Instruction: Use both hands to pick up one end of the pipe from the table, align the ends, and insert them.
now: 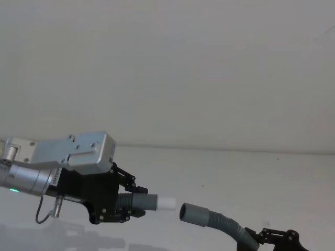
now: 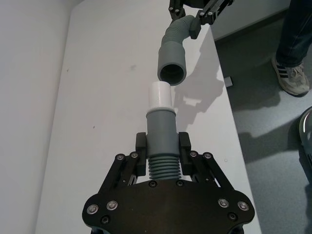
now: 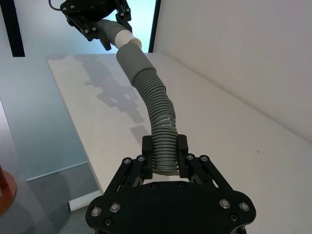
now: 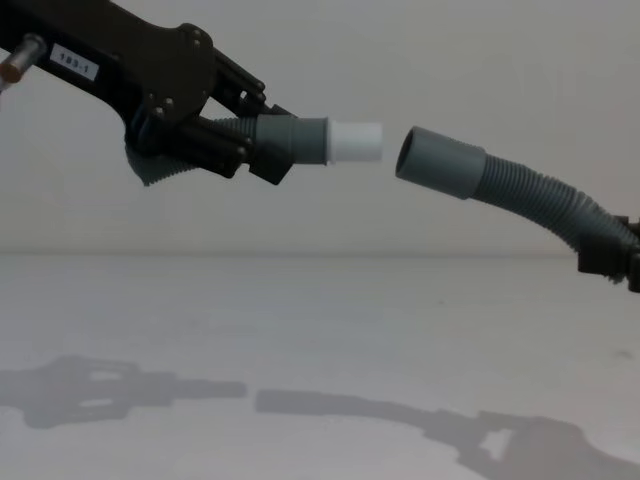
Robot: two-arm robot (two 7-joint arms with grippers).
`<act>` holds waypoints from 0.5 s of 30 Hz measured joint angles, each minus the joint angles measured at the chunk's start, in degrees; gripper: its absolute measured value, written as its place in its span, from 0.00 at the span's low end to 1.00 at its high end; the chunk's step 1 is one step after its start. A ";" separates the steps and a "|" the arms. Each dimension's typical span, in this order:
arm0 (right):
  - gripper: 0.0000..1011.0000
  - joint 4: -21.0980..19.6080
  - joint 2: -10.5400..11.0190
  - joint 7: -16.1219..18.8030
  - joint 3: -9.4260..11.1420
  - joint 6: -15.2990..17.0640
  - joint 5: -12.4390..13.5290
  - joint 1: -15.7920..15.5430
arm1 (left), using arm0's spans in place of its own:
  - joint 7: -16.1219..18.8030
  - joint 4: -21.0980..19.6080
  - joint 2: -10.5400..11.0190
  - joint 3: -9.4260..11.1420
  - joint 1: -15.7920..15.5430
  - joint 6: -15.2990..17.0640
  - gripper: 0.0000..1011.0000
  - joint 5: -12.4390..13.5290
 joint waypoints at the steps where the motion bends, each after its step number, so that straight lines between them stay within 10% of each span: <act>1: 0.25 0.00 0.00 0.00 0.00 0.00 0.00 0.00 | -0.01 0.02 -0.02 0.07 -0.07 -0.01 0.35 -0.05; 15: 0.25 0.01 0.00 0.00 0.00 0.00 0.00 0.00 | -0.10 -0.11 -0.02 0.81 -0.66 0.05 0.35 -0.48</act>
